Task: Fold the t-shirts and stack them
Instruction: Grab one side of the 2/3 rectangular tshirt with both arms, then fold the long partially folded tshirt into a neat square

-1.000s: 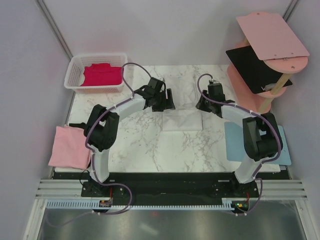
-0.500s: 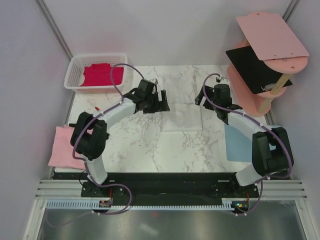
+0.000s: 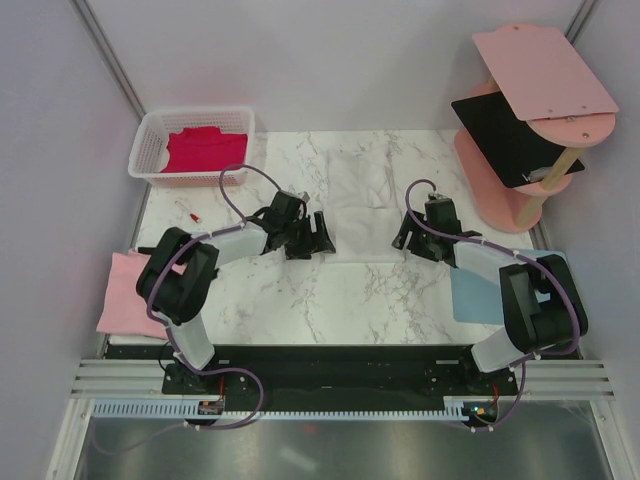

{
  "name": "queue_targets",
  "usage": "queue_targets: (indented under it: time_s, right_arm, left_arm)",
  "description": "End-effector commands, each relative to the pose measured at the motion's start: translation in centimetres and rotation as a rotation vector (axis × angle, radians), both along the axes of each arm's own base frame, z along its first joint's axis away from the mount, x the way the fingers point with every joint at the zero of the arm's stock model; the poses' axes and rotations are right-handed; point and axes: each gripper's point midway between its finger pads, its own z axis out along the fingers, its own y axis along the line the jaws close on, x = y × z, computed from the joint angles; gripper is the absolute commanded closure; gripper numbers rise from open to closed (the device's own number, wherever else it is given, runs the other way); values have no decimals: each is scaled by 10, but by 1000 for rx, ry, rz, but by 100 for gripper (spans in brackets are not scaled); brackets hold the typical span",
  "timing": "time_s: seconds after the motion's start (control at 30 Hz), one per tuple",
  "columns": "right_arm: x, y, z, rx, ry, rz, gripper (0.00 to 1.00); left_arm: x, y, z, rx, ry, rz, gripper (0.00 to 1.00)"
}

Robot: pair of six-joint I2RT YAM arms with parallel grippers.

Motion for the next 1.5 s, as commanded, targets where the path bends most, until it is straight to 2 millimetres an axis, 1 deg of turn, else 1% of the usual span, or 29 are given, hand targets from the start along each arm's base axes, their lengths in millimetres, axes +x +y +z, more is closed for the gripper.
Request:
queue_targets:
  time_s: [0.0,0.03,0.07,0.13,0.2,0.23,0.27,0.3,0.33,0.4,0.43,0.53,0.6,0.63,0.7,0.77,0.8,0.87,0.93,1.0,1.07,1.17,1.2,1.27,1.3,1.37,1.4,1.43,1.47]
  right_arm:
    - [-5,23,2,137,16,35,28]
    - [-13,25,-7,153,52,39,38]
    - [-8,31,-5,192,35,35,41]
    - [-19,40,-15,241,87,63,49]
    - [-25,47,-19,289,124,72,55]
    - [-29,49,-20,303,140,73,61]
    - [-30,51,-19,315,144,76,63]
    - [-30,52,-16,327,135,75,67]
    - [-32,51,-16,327,130,73,78]
    - [-30,50,-10,322,98,73,97]
    - [-30,49,-9,317,94,72,100]
    - [-35,52,-4,330,102,91,100]
    - [-41,52,-2,332,114,101,100]
    - [-43,52,-1,330,115,112,100]
    - [-53,51,0,321,141,124,100]
    - [-65,52,3,318,153,152,100]
    - [-71,52,2,317,163,161,100]
    - [-81,52,7,314,163,186,100]
    - [-90,53,8,318,168,199,100]
    - [-88,52,16,314,138,208,100]
    - [-81,53,25,311,108,212,100]
    - [-59,53,41,286,52,213,99]
    - [-45,57,57,284,5,226,100]
    - [-29,57,65,265,-14,218,99]
    - [-14,60,82,260,-62,229,99]
    - [0,60,85,245,-71,221,99]
    - [14,62,99,247,-107,224,99]
    - [20,63,103,245,-116,225,99]
    - [27,64,100,241,-109,226,98]
  left_arm:
    - [-1,-12,1,-62,4,7,18]
    - [-2,-14,0,-68,7,1,22]
    - [-2,-16,-1,-74,4,-2,24]
    - [-3,-21,-3,-87,16,-9,31]
    - [-6,-28,-2,-103,19,-30,44]
    - [-5,-31,-2,-106,21,-36,50]
    - [-8,-35,-1,-117,24,-51,74]
    - [-8,-37,0,-122,22,-59,89]
    - [-7,-39,1,-124,20,-61,98]
    - [-7,-39,2,-122,14,-61,98]
    - [-8,-39,6,-127,6,-61,98]
    - [-15,-35,9,-128,5,-64,98]
    - [-22,-34,21,-140,-9,-73,98]
    - [-32,-31,19,-126,6,-77,98]
    - [-42,-29,30,-128,-7,-86,98]
    - [-61,-27,27,-110,21,-101,98]
    - [-66,-27,34,-118,11,-108,98]
    - [-80,-24,32,-108,39,-116,98]
    - [-83,-22,35,-105,38,-117,98]
    - [-80,-22,38,-90,39,-112,98]
    - [-74,-22,42,-72,26,-113,98]
    - [-60,-26,52,-53,5,-109,98]
    - [-53,-29,61,-51,-9,-109,98]
    - [-41,-27,67,-28,-31,-97,98]
    - [-30,-30,81,-40,-63,-91,98]
    - [-16,-25,89,-34,-77,-76,98]
    - [-4,-26,103,-50,-106,-68,98]
    - [5,-20,107,-47,-108,-50,98]
    - [11,-18,109,-43,-116,-54,98]
